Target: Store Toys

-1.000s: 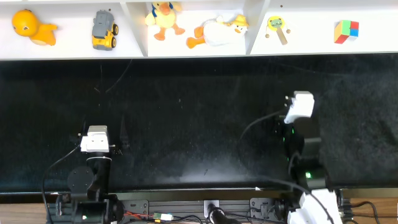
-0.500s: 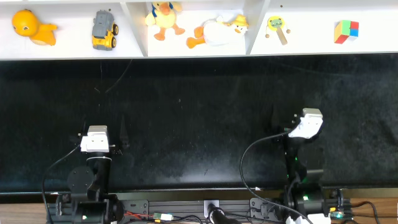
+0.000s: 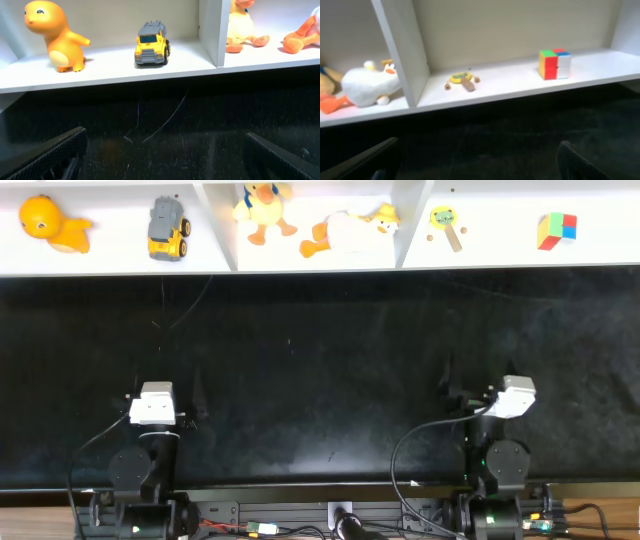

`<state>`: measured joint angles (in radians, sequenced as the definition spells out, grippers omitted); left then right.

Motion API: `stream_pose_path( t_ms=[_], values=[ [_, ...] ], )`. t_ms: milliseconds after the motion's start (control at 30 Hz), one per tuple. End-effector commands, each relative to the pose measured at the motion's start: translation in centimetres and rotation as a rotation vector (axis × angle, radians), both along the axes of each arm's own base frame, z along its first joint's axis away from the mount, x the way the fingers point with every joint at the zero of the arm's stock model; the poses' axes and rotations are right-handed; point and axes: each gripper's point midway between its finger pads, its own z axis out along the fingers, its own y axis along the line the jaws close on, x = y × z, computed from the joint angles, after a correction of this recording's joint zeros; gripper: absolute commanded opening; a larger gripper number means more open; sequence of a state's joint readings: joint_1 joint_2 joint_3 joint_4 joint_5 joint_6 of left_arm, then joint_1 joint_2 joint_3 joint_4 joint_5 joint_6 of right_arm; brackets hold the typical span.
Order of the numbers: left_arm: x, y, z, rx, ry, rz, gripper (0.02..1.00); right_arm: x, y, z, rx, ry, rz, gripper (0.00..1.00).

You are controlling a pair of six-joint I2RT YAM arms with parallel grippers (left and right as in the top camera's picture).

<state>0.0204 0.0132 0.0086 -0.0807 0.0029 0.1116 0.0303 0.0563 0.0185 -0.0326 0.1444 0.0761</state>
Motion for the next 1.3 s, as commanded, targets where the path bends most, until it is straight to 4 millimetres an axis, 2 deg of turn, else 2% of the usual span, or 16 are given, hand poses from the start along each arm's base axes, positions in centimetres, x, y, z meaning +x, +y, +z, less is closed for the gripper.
stream_pose_path(
  t_ms=[33,200,1300],
  values=[
    [-0.06,0.23,0.11,0.016,-0.006,0.01,0.998,-0.24,0.16,0.26,0.007,-0.029,0.012,0.993],
    [-0.06,0.23,0.12,0.016,-0.006,0.01,0.998,-0.24,0.17,-0.27,0.007,-0.007,0.012,0.996],
    [-0.06,0.23,0.11,0.016,-0.006,0.01,0.998,-0.24,0.21,-0.31,0.007,-0.005,0.014,0.996]
  ],
)
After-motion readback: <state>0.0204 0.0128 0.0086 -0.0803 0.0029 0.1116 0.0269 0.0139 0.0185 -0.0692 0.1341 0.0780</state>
